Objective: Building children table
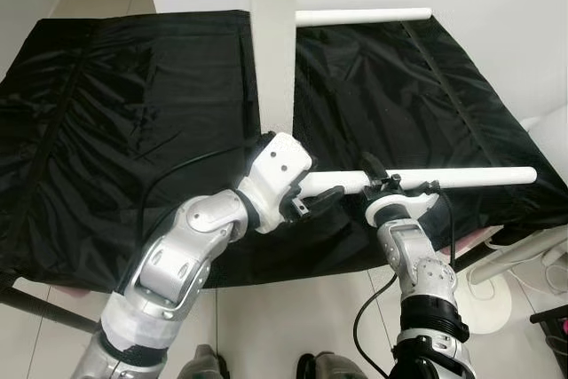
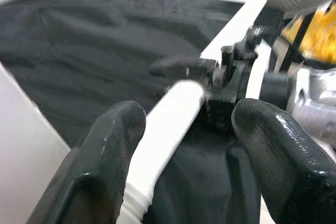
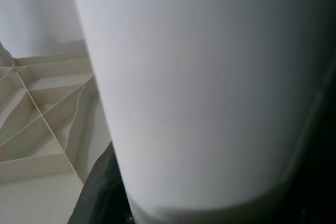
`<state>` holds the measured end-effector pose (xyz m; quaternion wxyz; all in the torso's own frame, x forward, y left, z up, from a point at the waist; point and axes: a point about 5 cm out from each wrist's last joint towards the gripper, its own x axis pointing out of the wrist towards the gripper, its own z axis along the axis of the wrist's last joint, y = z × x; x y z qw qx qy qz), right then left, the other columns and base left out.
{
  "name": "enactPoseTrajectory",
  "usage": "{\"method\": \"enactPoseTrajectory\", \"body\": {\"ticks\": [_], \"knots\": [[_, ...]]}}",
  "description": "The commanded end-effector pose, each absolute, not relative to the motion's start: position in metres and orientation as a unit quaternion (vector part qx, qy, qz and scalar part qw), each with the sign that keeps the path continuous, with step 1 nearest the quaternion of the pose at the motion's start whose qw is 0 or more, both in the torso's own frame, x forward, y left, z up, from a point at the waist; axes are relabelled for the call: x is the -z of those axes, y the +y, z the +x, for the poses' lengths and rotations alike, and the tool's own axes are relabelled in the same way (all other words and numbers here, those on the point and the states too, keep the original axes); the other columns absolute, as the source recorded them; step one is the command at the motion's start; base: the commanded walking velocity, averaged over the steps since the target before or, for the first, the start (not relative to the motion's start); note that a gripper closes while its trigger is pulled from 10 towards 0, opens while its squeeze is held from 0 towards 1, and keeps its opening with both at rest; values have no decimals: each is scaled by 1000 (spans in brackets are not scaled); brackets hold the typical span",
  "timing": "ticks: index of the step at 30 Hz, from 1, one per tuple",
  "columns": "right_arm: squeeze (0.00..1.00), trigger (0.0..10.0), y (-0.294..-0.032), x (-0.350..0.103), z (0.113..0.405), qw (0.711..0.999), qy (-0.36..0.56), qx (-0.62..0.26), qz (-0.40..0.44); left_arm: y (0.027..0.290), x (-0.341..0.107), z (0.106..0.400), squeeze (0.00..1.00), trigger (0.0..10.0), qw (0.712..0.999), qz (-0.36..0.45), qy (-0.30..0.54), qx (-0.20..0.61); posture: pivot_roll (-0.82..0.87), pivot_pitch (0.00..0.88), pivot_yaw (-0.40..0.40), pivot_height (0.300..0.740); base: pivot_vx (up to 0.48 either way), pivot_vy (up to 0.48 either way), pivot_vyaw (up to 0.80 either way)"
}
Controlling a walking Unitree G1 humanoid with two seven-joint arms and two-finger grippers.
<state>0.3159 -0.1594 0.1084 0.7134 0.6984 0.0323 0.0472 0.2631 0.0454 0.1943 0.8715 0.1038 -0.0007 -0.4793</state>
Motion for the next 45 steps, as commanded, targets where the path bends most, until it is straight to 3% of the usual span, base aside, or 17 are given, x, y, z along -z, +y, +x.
{"method": "enactPoseTrajectory", "body": {"ticks": [1,12,13,14,15,16,17,18,24,25,26,45], "knots": [[0,10000,-142,-114,316,681,18,-81,728,45,-191,269,0,10000,895,118,8,429,-42,100,22,740,0,0,0],[4,10000,-145,-113,308,674,-7,-97,733,35,-181,277,0,10000,888,153,-1,434,-52,119,41,740,0,0,0],[188,10000,-146,-113,307,673,-9,-99,733,36,-180,278,0,10000,887,154,0,436,-55,120,43,740,0,0,0],[188,10000,-146,-113,307,673,-9,-99,733,36,-180,278,0,10000,887,154,0,436,-55,120,43,740,0,0,0],[851,10000,-146,-112,306,673,-9,-101,733,38,-178,282,0,10000,885,159,2,438,-58,121,43,740,0,0,0],[851,10000,-146,-112,306,673,-9,-101,733,38,-178,282,0,10000,885,159,2,438,-58,121,43,740,0,0,0],[788,10000,-148,-111,304,674,-11,-99,732,42,-174,285,0,10000,877,164,3,451,-63,120,47,740,0,0,0],[1000,10000,-150,-112,302,672,-17,-102,734,44,-172,288,0,10000,876,166,6,453,-68,120,51,740,0,0,0],[1000,10000,-152,-114,299,671,-25,-105,734,47,-169,292,0,10000,875,170,9,453,-72,120,54,740,0,0,0],[576,10000,-154,-115,297,669,-30,-108,734,48,-169,294,0,10000,874,169,9,455,-77,119,56,740,0,0,0],[0,10000,-155,-115,293,676,-29,-107,729,49,-168,295,0,10000,871,175,7,459,-81,120,59,740,0,0,0],[0,10000,-164,-110,251,671,-25,-93,735,59,-163,309,0,10000,873,189,0,450,-99,132,60,740,0,0,0]]}}
